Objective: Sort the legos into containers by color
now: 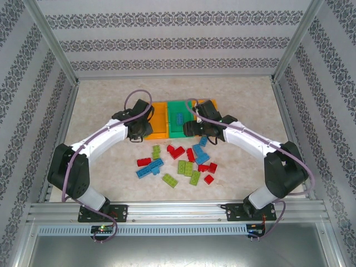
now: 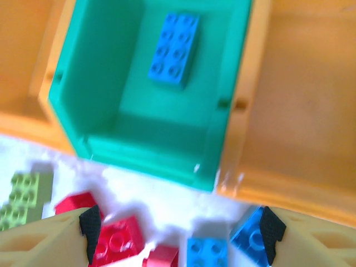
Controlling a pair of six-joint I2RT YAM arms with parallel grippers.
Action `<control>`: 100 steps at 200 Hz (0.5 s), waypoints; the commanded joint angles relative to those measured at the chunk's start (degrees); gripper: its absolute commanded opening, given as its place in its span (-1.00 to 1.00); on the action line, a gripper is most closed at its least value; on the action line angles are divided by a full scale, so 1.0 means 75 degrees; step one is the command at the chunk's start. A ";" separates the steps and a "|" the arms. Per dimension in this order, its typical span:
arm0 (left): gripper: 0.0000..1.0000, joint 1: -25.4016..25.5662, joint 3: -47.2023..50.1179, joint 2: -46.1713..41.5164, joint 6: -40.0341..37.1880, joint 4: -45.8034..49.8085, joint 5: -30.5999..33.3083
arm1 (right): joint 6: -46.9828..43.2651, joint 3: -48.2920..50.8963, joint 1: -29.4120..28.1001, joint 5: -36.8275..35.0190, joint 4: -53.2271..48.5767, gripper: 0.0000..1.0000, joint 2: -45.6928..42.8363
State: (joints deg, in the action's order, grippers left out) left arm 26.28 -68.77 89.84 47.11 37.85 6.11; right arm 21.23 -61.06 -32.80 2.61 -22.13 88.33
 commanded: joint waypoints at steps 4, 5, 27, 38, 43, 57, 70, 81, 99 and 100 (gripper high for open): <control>-0.23 0.0091 -0.0781 0.0281 -0.0955 0.0336 0.0340 | 0.0128 0.0643 -0.0387 0.0051 -0.0401 0.57 -0.0633; -0.23 0.0086 -0.0821 0.0297 -0.0987 0.0340 0.0337 | 0.0131 0.0666 -0.0409 0.0057 -0.0401 0.57 -0.0657; -0.22 0.0025 -0.1682 0.1100 -0.1481 0.0401 0.0271 | 0.0042 0.1169 -0.0960 0.0078 -0.0517 0.59 -0.1121; -0.22 -0.0053 -0.2034 0.1498 -0.1633 0.0391 0.0140 | -0.0034 0.1352 -0.1296 0.0079 -0.0688 0.60 -0.1327; -0.22 -0.0095 -0.2183 0.1672 -0.1686 0.0391 0.0078 | -0.0063 0.1420 -0.1456 0.0041 -0.0793 0.61 -0.1387; -0.21 -0.0172 -0.2581 0.2123 -0.1858 0.0380 -0.0099 | -0.0012 0.1536 -0.1832 -0.0023 -0.1206 0.61 -0.1583; -0.20 -0.0211 -0.2912 0.2492 -0.1982 0.0452 -0.0165 | 0.0311 0.1605 -0.2126 -0.0099 -0.1623 0.61 -0.1685; -0.17 -0.0226 -0.3093 0.2750 -0.2049 0.0505 -0.0141 | 0.0848 0.1671 -0.2341 -0.0211 -0.2052 0.60 -0.1723; -0.12 -0.0247 -0.3272 0.3044 -0.2086 0.0544 -0.0138 | 0.1778 0.1712 -0.2582 -0.0301 -0.2667 0.55 -0.1706; -0.12 -0.0247 -0.3274 0.3050 -0.2086 0.0544 -0.0136 | 0.1805 0.1716 -0.2591 -0.0301 -0.2682 0.55 -0.1703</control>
State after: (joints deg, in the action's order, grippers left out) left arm 25.15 -90.45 110.98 34.44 38.89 5.39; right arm 25.36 -49.34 -50.41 2.57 -33.23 76.16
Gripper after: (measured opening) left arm 0.427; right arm 0.789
